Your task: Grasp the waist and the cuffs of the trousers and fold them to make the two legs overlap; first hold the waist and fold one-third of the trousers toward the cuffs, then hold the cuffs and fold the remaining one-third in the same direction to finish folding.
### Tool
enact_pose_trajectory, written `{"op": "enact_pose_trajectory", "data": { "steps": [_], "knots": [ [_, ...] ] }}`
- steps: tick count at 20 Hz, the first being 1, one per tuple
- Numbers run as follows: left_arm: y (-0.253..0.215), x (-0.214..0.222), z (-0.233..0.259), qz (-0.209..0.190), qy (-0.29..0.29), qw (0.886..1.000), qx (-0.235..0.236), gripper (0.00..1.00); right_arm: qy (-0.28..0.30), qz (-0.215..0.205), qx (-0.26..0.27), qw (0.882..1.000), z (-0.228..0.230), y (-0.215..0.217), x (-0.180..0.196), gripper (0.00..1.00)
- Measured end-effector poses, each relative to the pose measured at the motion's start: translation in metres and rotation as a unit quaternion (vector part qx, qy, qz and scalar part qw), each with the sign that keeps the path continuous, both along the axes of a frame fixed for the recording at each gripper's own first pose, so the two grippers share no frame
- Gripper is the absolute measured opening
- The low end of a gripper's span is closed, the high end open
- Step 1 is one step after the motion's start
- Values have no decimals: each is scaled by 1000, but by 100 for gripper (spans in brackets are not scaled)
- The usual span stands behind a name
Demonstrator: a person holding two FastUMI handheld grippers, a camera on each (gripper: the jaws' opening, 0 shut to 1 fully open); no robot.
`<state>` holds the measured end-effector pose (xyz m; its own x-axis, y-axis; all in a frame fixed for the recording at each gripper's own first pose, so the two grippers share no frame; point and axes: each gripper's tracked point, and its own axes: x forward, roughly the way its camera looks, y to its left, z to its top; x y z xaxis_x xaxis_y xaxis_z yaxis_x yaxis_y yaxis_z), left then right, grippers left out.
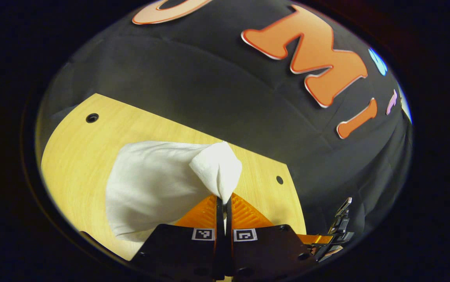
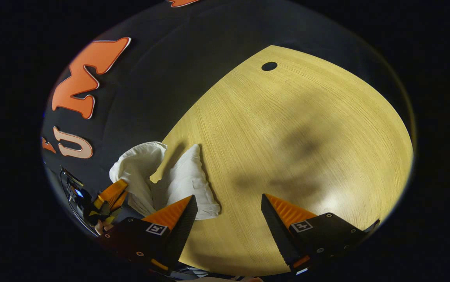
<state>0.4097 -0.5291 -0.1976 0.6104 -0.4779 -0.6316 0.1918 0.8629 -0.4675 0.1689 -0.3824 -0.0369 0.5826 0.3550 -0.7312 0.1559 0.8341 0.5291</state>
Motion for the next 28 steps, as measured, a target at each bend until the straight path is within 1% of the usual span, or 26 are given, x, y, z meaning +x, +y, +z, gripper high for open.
{"op": "enact_pose_trajectory", "data": {
  "steps": [4, 10, 12, 14, 15, 17, 19, 21, 23, 26, 28],
  "knots": [
    [-32, -14, -27, -40, 24, 999, 25, 4, 1, -5, -3, 1000, -3, -8, 0, 98],
    [-63, -43, -65, -82, 55, 992, 75, 4, 4, -6, -9, 1000, -4, -4, -2, 99],
    [-67, -51, -77, -89, 73, 990, 76, 5, 4, -4, -13, 1000, -6, 1, -4, 98],
    [-75, -57, -88, -89, 85, 990, 62, 10, 2, 0, -19, 1000, -4, 4, -6, 98],
    [-79, -62, -86, -90, 90, 991, 50, 28, 2, 2, -22, 1000, -3, 6, -7, 98],
    [-84, -68, -88, -95, 93, 990, 50, 64, 1, 7, -27, 1000, -2, 15, -6, 98],
    [-75, -71, -90, -95, 72, 990, 80, 100, -4, 11, -33, 999, -2, 21, -9, 98],
    [-61, -64, -85, -90, 39, 989, 113, 100, -16, 18, -43, 999, 5, 26, -12, 98],
    [-52, -55, -71, -80, 0, 989, 121, 100, -35, 27, -69, 997, 14, 31, -16, 98],
    [-33, -43, -52, -40, -44, 990, 131, 100, -83, 39, -138, 986, 37, 35, -18, 98],
    [-19, -40, -42, -20, -69, 989, 132, 100, -121, 50, -167, 977, 59, 43, -20, 99]
  ]
}}
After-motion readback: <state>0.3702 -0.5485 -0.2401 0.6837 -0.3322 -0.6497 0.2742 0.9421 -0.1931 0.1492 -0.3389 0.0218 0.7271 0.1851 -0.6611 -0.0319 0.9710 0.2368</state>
